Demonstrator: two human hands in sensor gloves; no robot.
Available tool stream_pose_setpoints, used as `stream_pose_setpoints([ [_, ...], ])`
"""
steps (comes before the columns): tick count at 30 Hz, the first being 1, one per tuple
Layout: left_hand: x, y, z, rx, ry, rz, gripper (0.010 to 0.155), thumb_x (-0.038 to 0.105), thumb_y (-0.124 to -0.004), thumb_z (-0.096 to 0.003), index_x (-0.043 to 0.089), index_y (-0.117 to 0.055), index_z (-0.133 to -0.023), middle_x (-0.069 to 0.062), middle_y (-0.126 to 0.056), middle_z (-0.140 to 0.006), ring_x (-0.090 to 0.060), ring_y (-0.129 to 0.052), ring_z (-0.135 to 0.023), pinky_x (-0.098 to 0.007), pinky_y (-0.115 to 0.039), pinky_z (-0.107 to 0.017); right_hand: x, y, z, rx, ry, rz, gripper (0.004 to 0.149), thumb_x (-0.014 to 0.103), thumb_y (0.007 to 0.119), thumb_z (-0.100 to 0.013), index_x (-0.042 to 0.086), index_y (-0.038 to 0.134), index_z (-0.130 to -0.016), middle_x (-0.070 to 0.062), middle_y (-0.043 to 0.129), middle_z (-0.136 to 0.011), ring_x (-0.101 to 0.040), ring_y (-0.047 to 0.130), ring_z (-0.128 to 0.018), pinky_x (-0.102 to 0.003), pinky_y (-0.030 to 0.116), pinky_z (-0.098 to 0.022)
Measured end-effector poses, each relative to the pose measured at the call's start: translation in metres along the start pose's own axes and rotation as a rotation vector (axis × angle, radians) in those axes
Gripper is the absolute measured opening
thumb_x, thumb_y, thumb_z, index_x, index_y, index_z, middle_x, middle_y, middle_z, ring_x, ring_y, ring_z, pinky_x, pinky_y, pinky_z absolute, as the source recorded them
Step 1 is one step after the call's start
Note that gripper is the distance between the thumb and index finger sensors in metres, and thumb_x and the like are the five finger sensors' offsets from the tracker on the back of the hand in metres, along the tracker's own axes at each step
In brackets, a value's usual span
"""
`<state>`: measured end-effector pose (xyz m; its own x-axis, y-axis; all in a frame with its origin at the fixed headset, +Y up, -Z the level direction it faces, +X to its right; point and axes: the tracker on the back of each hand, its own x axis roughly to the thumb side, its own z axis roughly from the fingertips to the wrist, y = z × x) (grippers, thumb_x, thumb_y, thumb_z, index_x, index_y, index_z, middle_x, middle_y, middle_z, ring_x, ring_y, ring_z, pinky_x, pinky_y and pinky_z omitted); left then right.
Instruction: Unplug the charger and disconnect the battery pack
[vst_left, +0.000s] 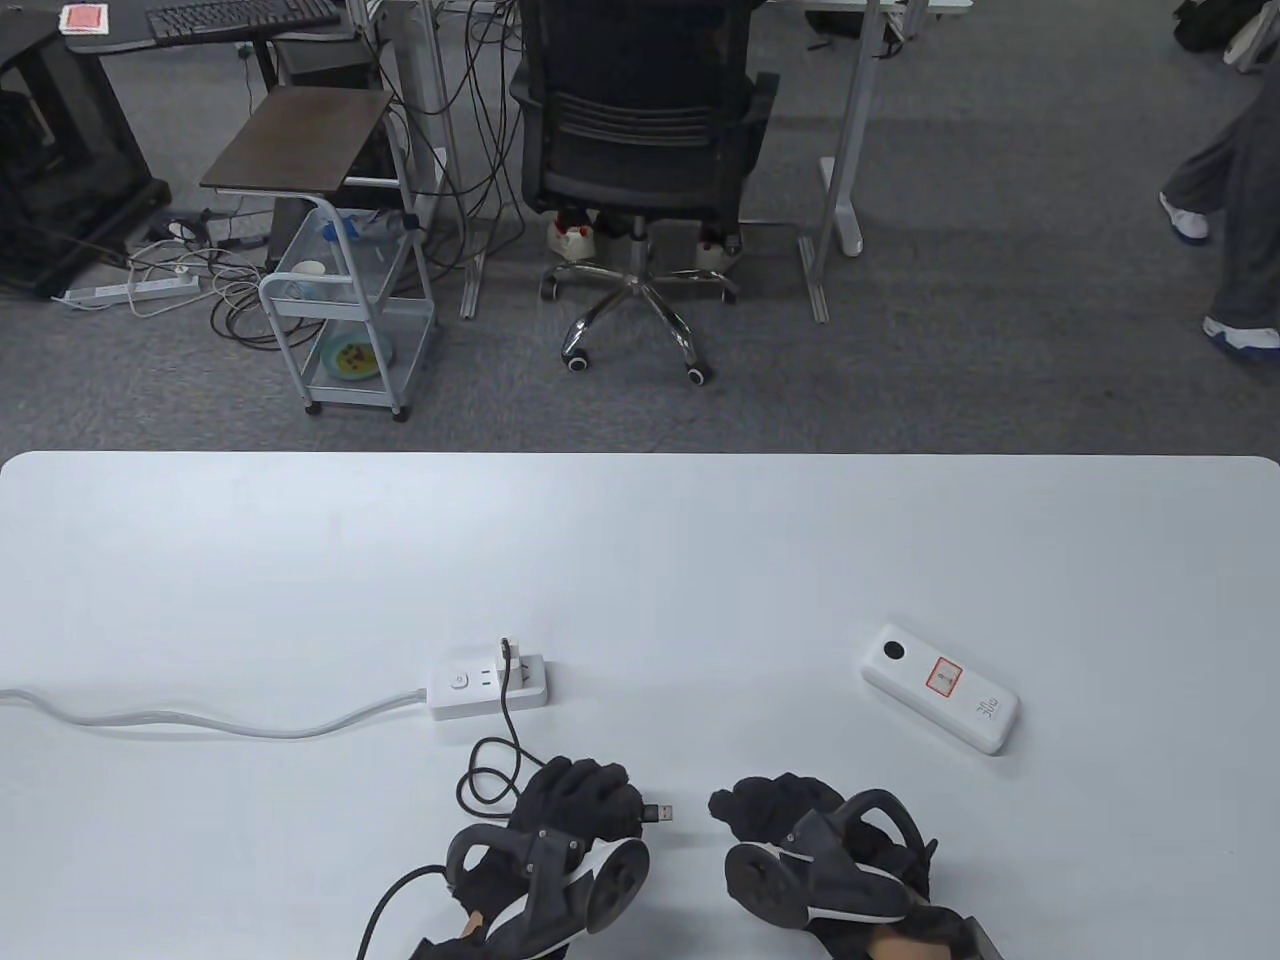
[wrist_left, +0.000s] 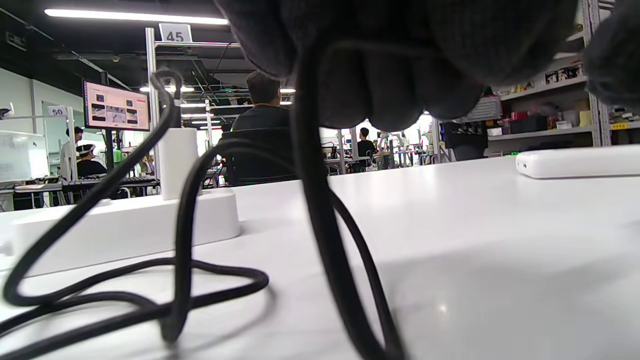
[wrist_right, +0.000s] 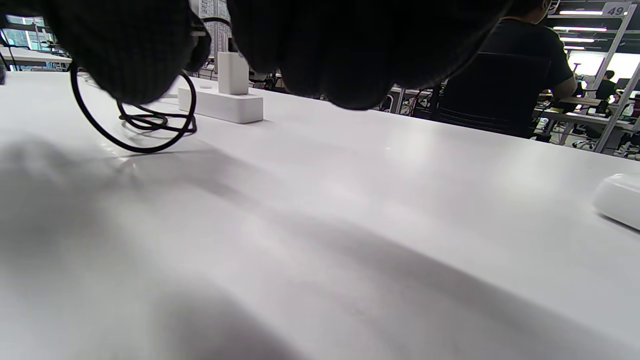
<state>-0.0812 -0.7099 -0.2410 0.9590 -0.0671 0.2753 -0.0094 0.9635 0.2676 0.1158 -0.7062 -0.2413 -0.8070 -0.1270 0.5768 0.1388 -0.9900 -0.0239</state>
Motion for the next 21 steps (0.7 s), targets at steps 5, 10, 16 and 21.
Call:
stream_pose_setpoints([
  [5,0.009,0.006,-0.025,0.028,0.025,-0.019,0.037,0.056,-0.084,-0.0416,0.047,-0.092,-0.077,0.025,-0.097,-0.091,-0.004,-0.103,-0.09,-0.027,-0.078,-0.079,-0.004,-0.003,0.006,-0.011,-0.009,-0.019,0.07,0.055,0.072,-0.039,0.026,0.056,-0.1,-0.005,0.069,-0.103,-0.029,0.081,-0.084,-0.051,0.07,-0.066],
  [10,0.037,0.01,-0.072,0.011,0.014,-0.029,0.037,0.055,-0.084,-0.0417,0.047,-0.092,-0.077,0.025,-0.097,-0.091,-0.004,-0.103,-0.091,-0.028,-0.077,-0.079,-0.007,-0.005,0.014,-0.001,-0.01,-0.013,0.069,0.055,0.073,-0.039,0.026,0.057,-0.1,-0.005,0.07,-0.103,-0.029,0.082,-0.084,-0.051,0.07,-0.066],
  [16,0.063,-0.002,-0.129,-0.026,0.036,0.016,0.037,0.055,-0.084,-0.0417,0.047,-0.092,-0.077,0.025,-0.097,-0.091,-0.004,-0.102,-0.091,-0.027,-0.077,-0.08,-0.007,0.008,0.017,0.065,-0.039,0.013,0.069,0.055,0.072,-0.039,0.026,0.058,-0.1,-0.005,0.071,-0.103,-0.029,0.082,-0.083,-0.051,0.07,-0.066],
  [21,0.082,-0.021,-0.166,-0.053,0.03,-0.005,0.037,0.056,-0.084,-0.0419,0.047,-0.092,-0.077,0.026,-0.096,-0.092,-0.003,-0.102,-0.092,-0.027,-0.076,-0.081,-0.005,0.01,0.016,0.088,-0.054,0.029,0.068,0.055,0.072,-0.039,0.026,0.058,-0.099,-0.005,0.071,-0.102,-0.028,0.083,-0.083,-0.05,0.07,-0.066],
])
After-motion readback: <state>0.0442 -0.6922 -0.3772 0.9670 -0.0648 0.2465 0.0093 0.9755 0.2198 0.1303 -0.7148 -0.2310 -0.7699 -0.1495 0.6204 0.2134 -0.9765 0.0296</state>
